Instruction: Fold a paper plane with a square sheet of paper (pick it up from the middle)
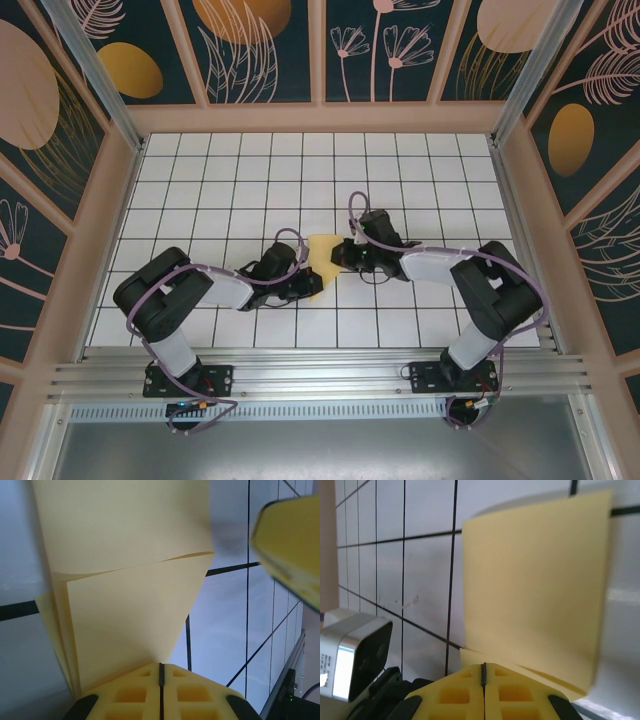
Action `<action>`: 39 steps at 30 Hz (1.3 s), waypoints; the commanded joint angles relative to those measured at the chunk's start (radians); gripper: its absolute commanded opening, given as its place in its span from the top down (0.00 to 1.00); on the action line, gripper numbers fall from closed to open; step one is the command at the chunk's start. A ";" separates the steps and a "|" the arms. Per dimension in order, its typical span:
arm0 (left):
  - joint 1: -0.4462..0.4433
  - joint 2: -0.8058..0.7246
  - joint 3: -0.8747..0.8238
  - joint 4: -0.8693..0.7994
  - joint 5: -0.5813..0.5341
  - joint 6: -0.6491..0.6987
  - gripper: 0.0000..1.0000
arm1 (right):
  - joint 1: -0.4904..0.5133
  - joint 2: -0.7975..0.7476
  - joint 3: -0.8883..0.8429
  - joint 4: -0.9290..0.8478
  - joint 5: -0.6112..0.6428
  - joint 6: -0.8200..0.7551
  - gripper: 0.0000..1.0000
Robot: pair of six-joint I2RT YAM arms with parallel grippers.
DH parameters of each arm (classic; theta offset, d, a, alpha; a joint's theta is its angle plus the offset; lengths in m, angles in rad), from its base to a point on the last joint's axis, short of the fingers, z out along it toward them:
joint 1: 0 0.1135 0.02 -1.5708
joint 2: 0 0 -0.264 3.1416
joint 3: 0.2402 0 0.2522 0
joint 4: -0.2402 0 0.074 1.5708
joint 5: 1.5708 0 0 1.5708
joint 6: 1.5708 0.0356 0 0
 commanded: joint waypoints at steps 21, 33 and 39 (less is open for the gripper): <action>-0.003 -0.080 -0.150 -0.147 0.156 0.033 0.76 | 0.014 0.194 0.025 -0.083 0.135 0.020 0.98; -0.016 -0.173 -0.166 -0.252 0.104 0.063 0.75 | 0.015 0.175 0.017 -0.095 0.140 0.018 0.98; -0.016 -0.315 -0.135 -0.307 -0.016 0.053 0.73 | 0.013 0.150 0.031 -0.091 0.116 0.009 0.97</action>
